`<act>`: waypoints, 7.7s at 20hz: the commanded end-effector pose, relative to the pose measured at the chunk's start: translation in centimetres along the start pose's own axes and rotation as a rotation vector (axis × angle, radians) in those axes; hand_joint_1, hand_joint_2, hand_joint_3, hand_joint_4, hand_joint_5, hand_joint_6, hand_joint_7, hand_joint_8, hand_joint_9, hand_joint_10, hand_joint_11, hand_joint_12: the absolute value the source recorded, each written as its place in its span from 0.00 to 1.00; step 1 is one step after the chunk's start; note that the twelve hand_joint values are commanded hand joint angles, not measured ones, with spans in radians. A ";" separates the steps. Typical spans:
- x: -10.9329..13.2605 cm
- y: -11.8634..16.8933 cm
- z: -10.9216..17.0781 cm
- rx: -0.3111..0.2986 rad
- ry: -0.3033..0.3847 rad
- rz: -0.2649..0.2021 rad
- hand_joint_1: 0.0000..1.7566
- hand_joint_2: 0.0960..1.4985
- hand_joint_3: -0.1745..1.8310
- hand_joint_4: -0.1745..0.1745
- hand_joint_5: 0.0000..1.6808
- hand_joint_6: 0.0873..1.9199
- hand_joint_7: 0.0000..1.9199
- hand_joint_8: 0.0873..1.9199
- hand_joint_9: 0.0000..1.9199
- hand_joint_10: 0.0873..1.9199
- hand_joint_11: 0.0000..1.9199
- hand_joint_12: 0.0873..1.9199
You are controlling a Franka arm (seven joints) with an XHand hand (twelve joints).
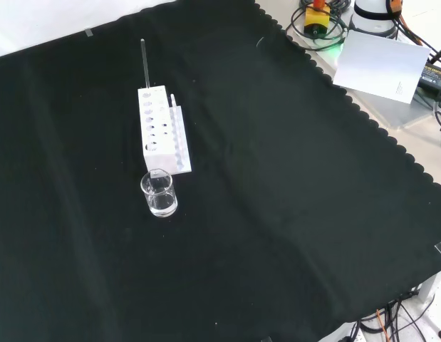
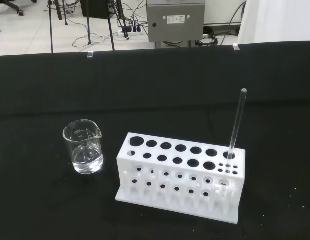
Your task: Take the glass rod from the white test tube rack.
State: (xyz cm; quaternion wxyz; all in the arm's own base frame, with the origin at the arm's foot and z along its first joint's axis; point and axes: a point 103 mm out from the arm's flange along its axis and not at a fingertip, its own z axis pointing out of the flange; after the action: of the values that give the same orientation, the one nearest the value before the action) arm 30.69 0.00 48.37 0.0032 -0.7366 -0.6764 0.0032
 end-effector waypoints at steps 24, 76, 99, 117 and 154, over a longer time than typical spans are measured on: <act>-6.1 10.0 2.8 0.025 0.039 0.004 0.43 0.50 0.38 0.09 0.10 0.00 0.06 0.40 0.12 0.44 0.00 0.70; -10.5 23.0 22.4 0.222 0.004 -0.092 0.43 0.51 0.38 0.00 0.18 0.40 0.28 0.45 0.38 0.42 0.08 0.74; -11.1 22.3 23.4 0.221 -0.005 -0.094 0.46 0.52 0.39 0.00 0.28 0.47 0.51 0.47 0.60 0.47 0.37 0.67; -10.3 22.4 23.1 0.194 -0.016 -0.093 0.57 0.47 0.44 0.00 0.37 0.51 0.55 0.51 0.69 0.46 0.52 0.62; -7.8 17.9 9.1 -0.161 -0.032 -0.131 0.75 0.37 0.47 0.00 0.70 0.28 0.67 0.47 0.88 0.29 0.83 0.48</act>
State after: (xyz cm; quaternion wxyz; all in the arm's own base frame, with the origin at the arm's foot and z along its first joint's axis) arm 49.59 -9.13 37.25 -0.0571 -0.6946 -0.7159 -0.0414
